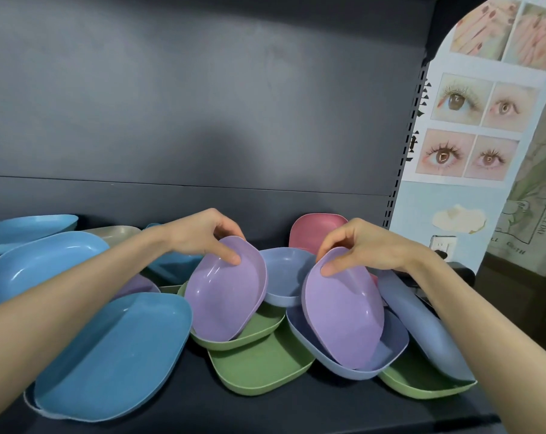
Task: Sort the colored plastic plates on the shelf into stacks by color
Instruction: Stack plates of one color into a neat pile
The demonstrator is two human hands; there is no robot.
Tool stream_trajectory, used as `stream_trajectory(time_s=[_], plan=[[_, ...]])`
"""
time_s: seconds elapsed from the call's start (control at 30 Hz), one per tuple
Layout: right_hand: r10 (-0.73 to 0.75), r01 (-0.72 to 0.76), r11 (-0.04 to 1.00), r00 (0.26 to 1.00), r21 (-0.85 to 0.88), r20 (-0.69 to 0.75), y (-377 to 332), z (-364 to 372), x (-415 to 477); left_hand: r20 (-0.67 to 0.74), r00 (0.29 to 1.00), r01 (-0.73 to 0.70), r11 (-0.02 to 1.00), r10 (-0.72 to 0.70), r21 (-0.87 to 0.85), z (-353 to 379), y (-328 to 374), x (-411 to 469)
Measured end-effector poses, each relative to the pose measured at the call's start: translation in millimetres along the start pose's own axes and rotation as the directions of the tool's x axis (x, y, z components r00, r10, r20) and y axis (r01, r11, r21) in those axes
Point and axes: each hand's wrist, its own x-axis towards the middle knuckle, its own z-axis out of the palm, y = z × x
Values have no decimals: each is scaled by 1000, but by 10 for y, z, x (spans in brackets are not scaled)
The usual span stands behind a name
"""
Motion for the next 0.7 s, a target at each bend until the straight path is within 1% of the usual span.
stream_trajectory(time_s=[0.13, 0.37, 0.57, 0.63, 0.7], plan=[[-33, 35, 998, 999, 61, -37, -3, -18, -21, -26, 999, 17, 999, -18, -30, -50, 9, -24], [-90, 109, 978, 990, 176, -109, -60, -105, -78, -77, 997, -9, 987, -4, -161, -160, 127, -143], [-97, 151, 945, 976, 289, -193, -166, -143, -148, -257, 966, -65, 958, -9, -278, -228, 322, -265], [-85, 153, 940, 971, 304, -225, -195, -146, -164, -318, 947, -57, 960, -35, -275, -250, 349, -320], [-72, 155, 938, 963, 312, -261, -215, -147, -180, -406, 912, -52, 961, -66, -271, -248, 388, -379]])
